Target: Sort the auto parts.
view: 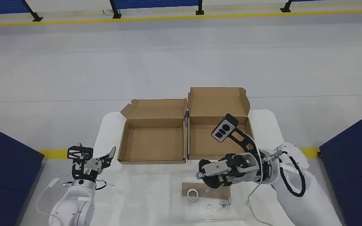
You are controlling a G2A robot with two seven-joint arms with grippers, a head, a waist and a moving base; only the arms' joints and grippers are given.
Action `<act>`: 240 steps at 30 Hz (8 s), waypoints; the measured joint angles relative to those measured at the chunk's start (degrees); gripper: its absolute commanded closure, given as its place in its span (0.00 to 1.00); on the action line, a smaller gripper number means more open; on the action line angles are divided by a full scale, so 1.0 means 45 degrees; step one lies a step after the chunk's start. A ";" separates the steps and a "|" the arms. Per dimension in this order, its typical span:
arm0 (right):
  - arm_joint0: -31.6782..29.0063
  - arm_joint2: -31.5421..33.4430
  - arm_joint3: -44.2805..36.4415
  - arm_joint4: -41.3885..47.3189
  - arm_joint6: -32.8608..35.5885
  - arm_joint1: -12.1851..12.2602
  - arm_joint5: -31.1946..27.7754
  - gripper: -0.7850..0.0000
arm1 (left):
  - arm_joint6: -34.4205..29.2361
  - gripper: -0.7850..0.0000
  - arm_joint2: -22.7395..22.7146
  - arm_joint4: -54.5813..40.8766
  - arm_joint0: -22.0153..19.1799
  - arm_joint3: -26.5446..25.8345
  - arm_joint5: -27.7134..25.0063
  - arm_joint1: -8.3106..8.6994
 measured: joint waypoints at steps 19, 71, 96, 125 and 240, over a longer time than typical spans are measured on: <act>0.0220 0.2987 0.0133 -0.6916 0.0540 0.1030 0.4273 1.00 | 0.0000 0.00 0.0000 0.0000 0.0000 0.0000 0.0000 0.0000; 0.8914 -0.4678 0.9002 -1.4559 0.0824 0.0589 0.3901 1.00 | 0.0000 0.00 0.0000 0.0000 0.0000 0.0000 0.0000 0.0000; 1.0720 -0.9500 1.1866 -1.7560 0.0485 -0.0787 0.5111 1.00 | 0.0000 0.00 0.0000 0.0000 0.0000 0.0000 0.0000 0.0000; 1.0409 -1.0449 1.4575 -1.8298 -0.1650 -0.1608 0.6498 1.00 | 0.0000 0.00 0.0000 0.0000 0.0000 0.0000 0.0000 0.0000; 0.9597 -0.4847 1.0359 -1.6645 0.4704 -0.0600 -0.4074 0.00 | 0.0000 0.00 0.0000 0.0000 0.0000 0.0000 0.0000 0.0000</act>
